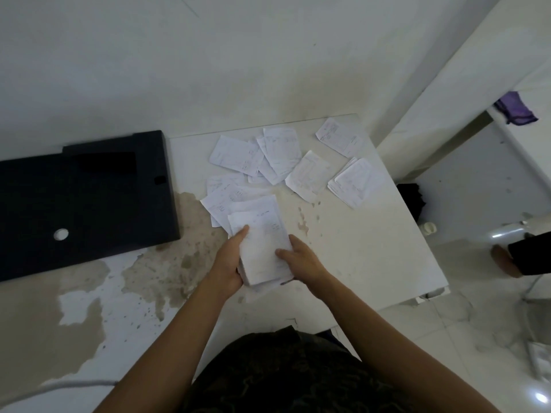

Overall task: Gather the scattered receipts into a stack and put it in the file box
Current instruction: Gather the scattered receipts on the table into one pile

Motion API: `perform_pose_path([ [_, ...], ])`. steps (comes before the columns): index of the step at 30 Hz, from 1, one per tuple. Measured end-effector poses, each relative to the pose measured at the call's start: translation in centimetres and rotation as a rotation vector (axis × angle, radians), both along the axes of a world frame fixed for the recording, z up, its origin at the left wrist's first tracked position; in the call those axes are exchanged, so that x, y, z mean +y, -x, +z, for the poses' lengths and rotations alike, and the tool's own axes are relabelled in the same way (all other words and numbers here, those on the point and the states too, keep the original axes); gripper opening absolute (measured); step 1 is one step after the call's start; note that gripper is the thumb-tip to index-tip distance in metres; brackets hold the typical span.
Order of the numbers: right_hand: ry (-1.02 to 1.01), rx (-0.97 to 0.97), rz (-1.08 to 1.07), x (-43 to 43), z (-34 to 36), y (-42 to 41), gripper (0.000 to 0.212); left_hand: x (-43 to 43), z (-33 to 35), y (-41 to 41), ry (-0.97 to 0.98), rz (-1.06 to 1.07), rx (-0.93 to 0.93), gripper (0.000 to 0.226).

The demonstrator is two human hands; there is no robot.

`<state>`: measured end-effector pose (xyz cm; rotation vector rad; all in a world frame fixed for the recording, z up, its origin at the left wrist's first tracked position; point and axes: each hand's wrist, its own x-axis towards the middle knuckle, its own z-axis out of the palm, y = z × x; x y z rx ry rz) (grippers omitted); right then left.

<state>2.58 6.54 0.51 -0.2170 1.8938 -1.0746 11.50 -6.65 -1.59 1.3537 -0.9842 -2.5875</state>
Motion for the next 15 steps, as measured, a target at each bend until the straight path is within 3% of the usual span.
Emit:
perform_pose_path([
  [5, 0.177, -0.367, -0.29, 1.1, 0.1, 1.2, 0.028, -0.6, 0.5, -1.1, -0.067, -0.104, 0.159, 0.057],
  [8, 0.251, -0.419, -0.383, 0.7, 0.1, 0.8, 0.025, -0.5, 1.1, -1.0, 0.015, -0.167, 0.159, 0.054],
  [15, 0.319, -0.373, -0.581, -0.5, 0.2, 0.7, 0.017, -0.6, 2.0, -0.9, -0.018, -0.195, 0.243, 0.051],
])
